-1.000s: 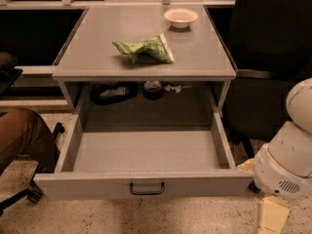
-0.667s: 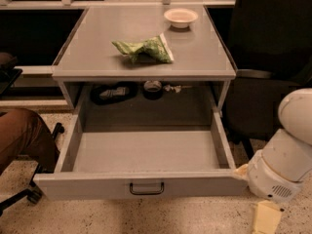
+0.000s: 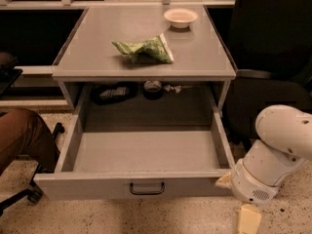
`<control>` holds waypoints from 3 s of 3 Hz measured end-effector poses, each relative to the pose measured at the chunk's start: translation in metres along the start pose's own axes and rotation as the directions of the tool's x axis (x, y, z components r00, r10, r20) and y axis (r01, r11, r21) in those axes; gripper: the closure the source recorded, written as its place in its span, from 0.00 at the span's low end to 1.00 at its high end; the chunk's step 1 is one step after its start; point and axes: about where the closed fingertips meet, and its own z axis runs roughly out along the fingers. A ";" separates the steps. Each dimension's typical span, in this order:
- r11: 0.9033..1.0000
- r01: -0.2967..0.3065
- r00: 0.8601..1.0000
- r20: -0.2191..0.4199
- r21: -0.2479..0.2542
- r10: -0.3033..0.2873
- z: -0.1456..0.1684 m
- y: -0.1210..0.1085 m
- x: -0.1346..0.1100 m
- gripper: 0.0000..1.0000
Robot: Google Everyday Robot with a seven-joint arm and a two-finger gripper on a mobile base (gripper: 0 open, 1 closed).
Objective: Close top drawer
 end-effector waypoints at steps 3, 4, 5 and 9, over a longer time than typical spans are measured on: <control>0.992 0.116 0.993 -0.023 0.056 -0.115 0.009 -0.089 -0.056 0.00; 0.983 0.112 0.994 -0.018 0.143 -0.111 0.012 -0.115 -0.066 0.00; 0.983 0.112 0.994 -0.018 0.143 -0.111 0.012 -0.115 -0.066 0.00; 0.971 0.106 0.994 -0.011 0.216 -0.106 0.002 -0.196 -0.066 0.00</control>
Offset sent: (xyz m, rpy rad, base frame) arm 0.1038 0.0606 -0.0177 -0.0237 -0.0828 0.1606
